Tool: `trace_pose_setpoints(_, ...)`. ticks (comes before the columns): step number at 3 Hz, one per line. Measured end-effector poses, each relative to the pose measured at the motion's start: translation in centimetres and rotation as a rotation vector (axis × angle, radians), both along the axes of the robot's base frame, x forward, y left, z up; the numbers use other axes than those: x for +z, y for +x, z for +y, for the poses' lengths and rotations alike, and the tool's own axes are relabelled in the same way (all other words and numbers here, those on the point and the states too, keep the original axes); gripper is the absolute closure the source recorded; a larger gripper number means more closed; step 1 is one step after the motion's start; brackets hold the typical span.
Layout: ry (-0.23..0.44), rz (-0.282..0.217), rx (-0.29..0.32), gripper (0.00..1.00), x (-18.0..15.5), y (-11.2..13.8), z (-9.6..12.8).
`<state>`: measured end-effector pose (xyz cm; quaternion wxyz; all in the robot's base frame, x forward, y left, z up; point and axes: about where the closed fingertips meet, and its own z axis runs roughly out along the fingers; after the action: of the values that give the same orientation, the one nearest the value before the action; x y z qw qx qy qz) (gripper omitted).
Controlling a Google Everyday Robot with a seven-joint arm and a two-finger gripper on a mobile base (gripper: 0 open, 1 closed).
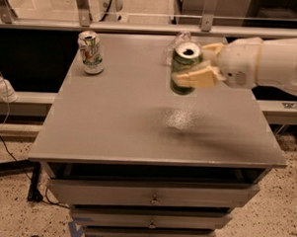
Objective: Move green can near 7up can
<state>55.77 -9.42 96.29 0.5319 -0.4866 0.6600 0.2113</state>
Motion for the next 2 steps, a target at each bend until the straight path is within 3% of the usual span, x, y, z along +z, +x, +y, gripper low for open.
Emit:
trace_pose_setpoints(1, 0.079, -0.041, -0.001, 1.0, 1.5, 4.2, 5.2)
trace_pose_setpoints(2, 0.093, -0.066, 0.033, 1.0, 1.9, 7.5, 10.7)
